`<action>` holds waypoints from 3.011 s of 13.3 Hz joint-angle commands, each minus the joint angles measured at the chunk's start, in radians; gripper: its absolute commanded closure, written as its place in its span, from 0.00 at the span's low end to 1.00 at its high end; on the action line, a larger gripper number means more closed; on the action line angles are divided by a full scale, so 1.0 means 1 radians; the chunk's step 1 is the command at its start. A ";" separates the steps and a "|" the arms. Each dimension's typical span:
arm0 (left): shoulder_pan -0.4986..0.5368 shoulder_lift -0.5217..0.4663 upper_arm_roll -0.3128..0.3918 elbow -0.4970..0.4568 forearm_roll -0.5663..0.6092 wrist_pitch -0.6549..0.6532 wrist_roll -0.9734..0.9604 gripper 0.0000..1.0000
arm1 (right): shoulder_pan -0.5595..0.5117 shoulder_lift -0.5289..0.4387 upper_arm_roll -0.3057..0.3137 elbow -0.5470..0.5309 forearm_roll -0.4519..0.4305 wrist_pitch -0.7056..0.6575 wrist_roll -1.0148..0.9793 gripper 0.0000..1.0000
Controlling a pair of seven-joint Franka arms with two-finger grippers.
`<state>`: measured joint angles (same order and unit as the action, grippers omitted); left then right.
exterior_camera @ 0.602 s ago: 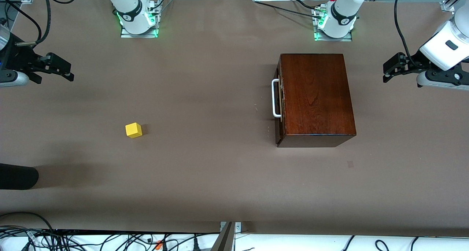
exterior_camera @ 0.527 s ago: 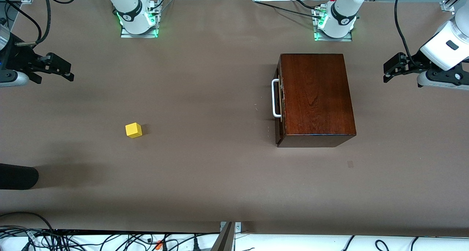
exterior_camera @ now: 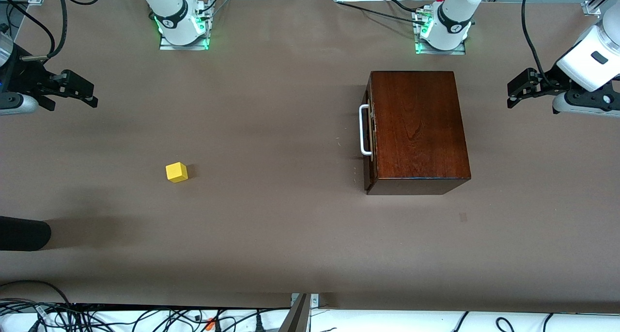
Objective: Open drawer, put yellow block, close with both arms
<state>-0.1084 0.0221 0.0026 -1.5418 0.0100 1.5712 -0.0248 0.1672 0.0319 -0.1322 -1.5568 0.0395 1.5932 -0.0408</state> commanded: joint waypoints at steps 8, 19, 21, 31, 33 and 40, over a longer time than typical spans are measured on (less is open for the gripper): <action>-0.042 0.119 -0.458 0.072 0.020 0.009 -0.654 0.00 | -0.008 0.006 -0.001 0.020 0.010 -0.016 -0.008 0.00; -0.330 0.396 -0.483 0.131 0.314 0.058 -0.891 0.00 | -0.008 0.006 -0.003 0.020 0.010 -0.016 -0.008 0.00; -0.329 0.433 -0.483 0.094 0.352 0.093 -0.893 0.00 | -0.008 0.006 -0.003 0.020 0.010 -0.016 -0.008 0.00; -0.301 0.541 -0.469 -0.032 0.479 0.237 -0.905 0.00 | -0.008 0.006 -0.009 0.020 0.011 -0.016 -0.008 0.00; -0.298 0.562 -0.469 -0.034 0.505 0.250 -0.906 0.00 | -0.008 0.006 -0.009 0.020 0.010 -0.016 -0.008 0.00; -0.301 0.602 -0.452 -0.027 0.505 0.266 -0.966 0.00 | -0.008 0.006 -0.009 0.020 0.013 -0.016 -0.008 0.00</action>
<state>-0.4106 0.6180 -0.4455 -1.5710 0.4900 1.8283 -0.9487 0.1653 0.0321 -0.1408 -1.5568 0.0395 1.5932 -0.0408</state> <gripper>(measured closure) 0.000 0.000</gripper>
